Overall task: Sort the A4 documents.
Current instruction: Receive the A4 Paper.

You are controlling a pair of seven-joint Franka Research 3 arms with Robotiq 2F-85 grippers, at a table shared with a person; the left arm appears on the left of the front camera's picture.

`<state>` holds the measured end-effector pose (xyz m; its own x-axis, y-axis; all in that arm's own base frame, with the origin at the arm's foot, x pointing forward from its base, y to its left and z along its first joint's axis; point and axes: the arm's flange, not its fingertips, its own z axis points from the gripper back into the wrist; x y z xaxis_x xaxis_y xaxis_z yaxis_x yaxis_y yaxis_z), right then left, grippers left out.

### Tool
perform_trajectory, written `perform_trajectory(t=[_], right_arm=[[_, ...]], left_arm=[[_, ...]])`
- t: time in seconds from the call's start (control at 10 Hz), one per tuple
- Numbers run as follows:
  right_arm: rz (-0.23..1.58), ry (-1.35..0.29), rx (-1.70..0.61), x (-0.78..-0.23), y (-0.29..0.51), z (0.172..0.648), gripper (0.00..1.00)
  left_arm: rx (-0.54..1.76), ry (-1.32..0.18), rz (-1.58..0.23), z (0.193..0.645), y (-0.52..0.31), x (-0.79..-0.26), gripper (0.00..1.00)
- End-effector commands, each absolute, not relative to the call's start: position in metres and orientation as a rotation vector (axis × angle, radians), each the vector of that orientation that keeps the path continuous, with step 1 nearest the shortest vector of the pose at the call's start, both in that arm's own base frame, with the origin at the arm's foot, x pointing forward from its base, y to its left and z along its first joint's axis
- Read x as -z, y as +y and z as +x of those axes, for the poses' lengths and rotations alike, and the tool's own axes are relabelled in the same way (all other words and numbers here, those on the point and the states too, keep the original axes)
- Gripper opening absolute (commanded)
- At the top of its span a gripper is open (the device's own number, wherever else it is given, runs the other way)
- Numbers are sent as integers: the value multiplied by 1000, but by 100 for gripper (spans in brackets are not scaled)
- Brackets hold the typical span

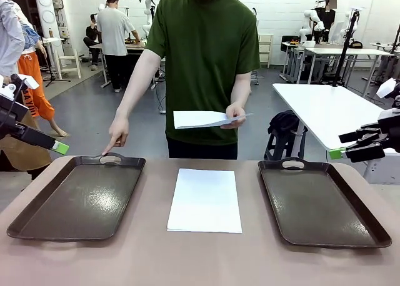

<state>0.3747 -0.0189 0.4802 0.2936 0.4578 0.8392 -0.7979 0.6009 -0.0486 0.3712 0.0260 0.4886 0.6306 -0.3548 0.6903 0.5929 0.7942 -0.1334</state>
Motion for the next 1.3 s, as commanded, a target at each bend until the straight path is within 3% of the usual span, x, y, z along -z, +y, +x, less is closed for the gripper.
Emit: perform_trajectory(t=[0.0, 0.5, 0.8, 1.2], right_arm=[[428, -957, -883, -477, -19, 378, 100], [428, -957, -883, -477, -19, 378, 100], [428, -957, -883, -477, -19, 378, 100], [428, -957, -883, -477, -19, 378, 100]], left_arm=[[571, -707, -382, 371, 29, -488, 100], [556, -700, -368, 371, 26, -489, 100], [446, -710, -536, 389, 21, -489, 100], [467, -681, -526, 388, 24, -483, 100]])
